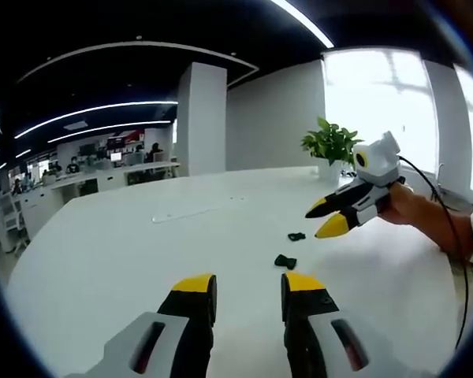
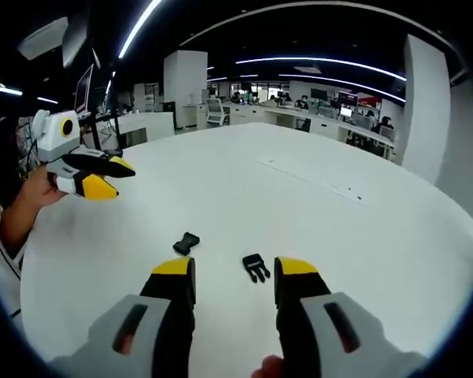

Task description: Snap the two parts of the plastic buckle together until the buckle closes and remains connected.

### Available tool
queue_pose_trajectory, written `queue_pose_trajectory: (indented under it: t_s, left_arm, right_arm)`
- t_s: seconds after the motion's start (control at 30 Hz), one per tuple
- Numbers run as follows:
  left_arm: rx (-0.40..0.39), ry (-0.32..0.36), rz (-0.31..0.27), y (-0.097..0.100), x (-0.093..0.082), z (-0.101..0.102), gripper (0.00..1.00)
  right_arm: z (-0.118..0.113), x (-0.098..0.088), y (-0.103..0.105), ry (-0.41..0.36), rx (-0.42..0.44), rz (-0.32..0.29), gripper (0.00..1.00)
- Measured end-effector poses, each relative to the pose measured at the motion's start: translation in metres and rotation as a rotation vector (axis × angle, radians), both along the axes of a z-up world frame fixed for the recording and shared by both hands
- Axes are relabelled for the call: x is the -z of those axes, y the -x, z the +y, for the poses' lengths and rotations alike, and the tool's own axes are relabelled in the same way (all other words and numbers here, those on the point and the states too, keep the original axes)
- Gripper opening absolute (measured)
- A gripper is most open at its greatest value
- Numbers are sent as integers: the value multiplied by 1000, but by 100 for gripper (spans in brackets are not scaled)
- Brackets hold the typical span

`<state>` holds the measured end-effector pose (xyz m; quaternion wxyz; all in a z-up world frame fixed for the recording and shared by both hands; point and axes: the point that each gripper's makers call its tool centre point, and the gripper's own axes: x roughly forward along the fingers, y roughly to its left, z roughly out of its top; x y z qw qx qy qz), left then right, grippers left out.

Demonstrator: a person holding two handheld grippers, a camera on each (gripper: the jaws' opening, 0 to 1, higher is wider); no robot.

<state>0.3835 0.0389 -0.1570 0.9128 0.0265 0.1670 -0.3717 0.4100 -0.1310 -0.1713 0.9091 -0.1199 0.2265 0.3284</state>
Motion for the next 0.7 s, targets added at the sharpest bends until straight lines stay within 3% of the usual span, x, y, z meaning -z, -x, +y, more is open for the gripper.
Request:
queue_pose_trajectory:
  t_s: [0.7]
  left_arm:
    - [0,-16,15,-12,17,-6,33]
  right_arm:
    - [12,19,-16,-6,19,0,41]
